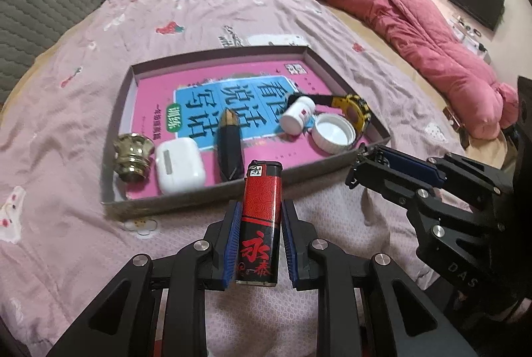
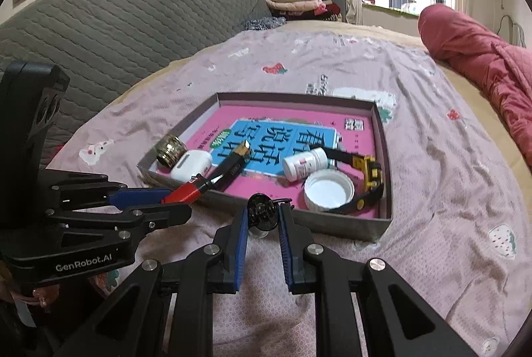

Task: Organize rigid objects
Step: 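Carry the red lighter and black clip up over the grey box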

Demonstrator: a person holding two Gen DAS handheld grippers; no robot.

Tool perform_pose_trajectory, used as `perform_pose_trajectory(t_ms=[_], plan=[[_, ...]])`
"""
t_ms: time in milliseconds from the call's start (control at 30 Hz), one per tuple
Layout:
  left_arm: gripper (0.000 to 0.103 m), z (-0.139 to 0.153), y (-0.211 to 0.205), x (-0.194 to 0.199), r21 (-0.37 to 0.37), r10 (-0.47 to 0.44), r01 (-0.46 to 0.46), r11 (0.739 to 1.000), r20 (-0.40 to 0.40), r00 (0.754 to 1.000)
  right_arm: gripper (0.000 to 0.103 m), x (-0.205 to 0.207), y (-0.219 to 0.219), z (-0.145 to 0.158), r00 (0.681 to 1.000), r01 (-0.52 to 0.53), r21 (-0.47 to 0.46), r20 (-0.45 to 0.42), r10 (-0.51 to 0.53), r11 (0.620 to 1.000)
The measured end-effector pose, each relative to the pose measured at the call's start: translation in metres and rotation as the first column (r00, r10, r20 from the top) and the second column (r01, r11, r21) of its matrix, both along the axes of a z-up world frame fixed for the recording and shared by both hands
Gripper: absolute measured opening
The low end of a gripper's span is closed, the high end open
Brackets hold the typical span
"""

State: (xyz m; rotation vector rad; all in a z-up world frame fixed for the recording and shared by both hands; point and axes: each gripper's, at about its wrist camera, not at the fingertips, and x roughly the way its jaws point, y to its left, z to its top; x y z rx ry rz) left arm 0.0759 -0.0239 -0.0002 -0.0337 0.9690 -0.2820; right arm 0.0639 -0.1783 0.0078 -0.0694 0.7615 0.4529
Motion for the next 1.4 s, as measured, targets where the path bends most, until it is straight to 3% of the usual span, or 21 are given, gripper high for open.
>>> perform_pose_trajectory(t_ms=[767, 1400], plan=[[0.024, 0.053, 0.018, 0.006, 0.016, 0.103, -0.105, 0.994, 0.112, 0.988, 0.018, 0.004, -0.002, 0.046, 0.994, 0.039, 0.031, 0.104, -0.042, 0.999], [0.024, 0.059, 0.041, 0.007, 0.011, 0.162, -0.165, 0.986, 0.136, 0.977, 0.018, 0.009, -0.009, 0.055, 0.989, 0.077, 0.037, 0.122, -0.081, 0.996]])
